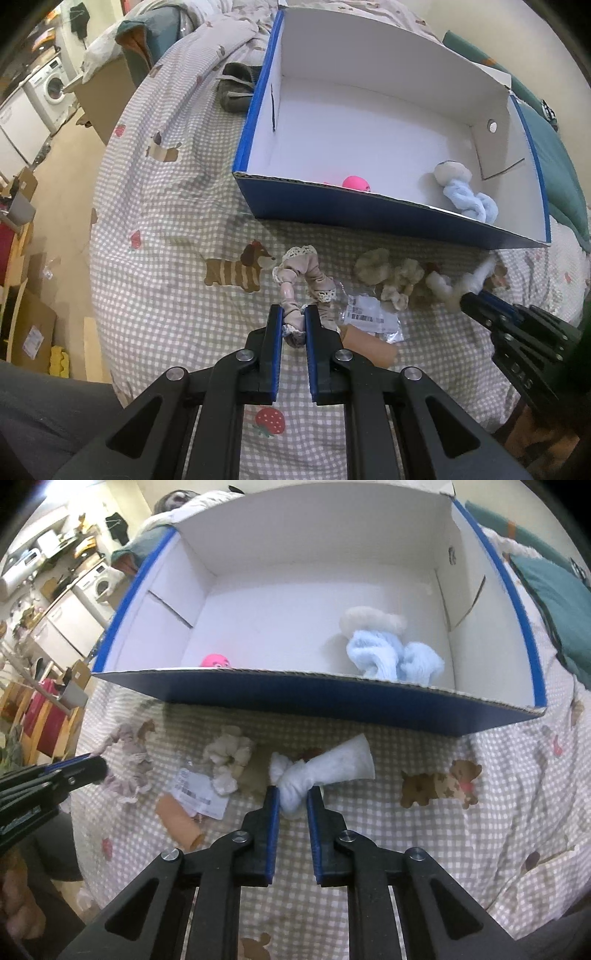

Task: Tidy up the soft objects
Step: 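Lift the scrunchie and white sock and carry both over the box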

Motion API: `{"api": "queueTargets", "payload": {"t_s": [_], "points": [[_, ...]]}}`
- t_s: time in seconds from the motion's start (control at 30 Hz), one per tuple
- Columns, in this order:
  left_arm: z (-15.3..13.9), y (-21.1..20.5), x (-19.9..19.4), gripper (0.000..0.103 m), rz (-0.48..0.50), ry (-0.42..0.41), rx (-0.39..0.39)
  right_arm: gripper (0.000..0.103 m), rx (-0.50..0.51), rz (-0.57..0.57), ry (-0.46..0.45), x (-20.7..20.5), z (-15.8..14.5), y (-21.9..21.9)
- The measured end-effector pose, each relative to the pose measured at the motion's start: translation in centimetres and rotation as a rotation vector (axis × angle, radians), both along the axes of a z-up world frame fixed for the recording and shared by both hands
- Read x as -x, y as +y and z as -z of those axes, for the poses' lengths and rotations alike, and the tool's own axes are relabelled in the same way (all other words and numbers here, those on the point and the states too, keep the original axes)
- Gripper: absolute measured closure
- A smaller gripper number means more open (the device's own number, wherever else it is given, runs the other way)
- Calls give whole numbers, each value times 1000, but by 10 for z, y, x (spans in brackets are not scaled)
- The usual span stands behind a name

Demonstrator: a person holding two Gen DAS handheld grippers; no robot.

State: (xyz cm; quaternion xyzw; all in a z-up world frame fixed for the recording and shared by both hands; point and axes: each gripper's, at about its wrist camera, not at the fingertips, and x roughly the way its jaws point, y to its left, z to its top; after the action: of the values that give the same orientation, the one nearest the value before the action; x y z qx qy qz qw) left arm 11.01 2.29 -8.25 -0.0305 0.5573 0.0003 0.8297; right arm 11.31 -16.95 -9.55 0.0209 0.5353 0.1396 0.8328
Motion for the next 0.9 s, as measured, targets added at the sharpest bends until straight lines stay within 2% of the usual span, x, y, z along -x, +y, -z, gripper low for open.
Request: {"api": "queueTargets", "payload": {"t_s": [0.23, 0.43, 0.63, 0.9], "points": [[-4, 5, 4, 92, -8, -18, -1, 87, 10, -1, -61, 19, -22, -8], [-15, 2, 12, 92, 18, -67, -1, 87, -8, 3, -105, 30, -40, -13], [-31, 6, 19, 92, -5, -130, -30, 87, -57, 8, -146, 40, -57, -15], [-48, 7, 20, 92, -26, -173, -37, 87, -55, 42, -220, 44, -80, -17]]}}
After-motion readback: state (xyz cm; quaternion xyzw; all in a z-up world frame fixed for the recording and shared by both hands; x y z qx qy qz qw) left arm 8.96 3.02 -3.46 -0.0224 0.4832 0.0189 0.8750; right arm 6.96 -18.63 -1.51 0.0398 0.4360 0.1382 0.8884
